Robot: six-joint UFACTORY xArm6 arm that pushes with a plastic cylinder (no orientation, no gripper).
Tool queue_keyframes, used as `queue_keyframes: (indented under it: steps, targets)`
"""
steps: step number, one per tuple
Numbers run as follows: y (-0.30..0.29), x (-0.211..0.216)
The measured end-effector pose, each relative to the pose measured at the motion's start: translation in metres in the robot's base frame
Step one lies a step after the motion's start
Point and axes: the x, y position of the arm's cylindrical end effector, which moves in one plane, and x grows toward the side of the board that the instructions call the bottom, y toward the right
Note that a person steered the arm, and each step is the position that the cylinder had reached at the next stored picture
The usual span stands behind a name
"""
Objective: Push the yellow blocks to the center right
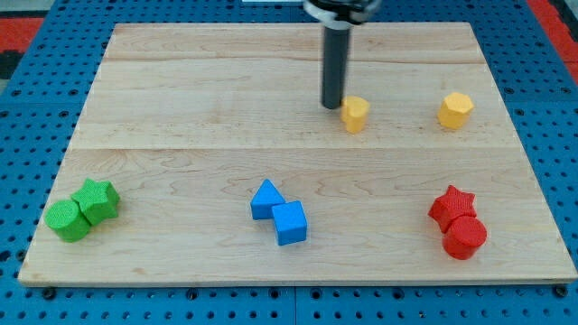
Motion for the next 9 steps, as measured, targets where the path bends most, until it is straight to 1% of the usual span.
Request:
queue_keyframes:
  steps: [1,2,3,5,6,9]
  targets:
    - [0.012,0.013]
    - [0.015,0.035]
    - [0.059,0.045]
    - [0.106,0.046]
    - [0.118,0.046]
    - [0.118,0.046]
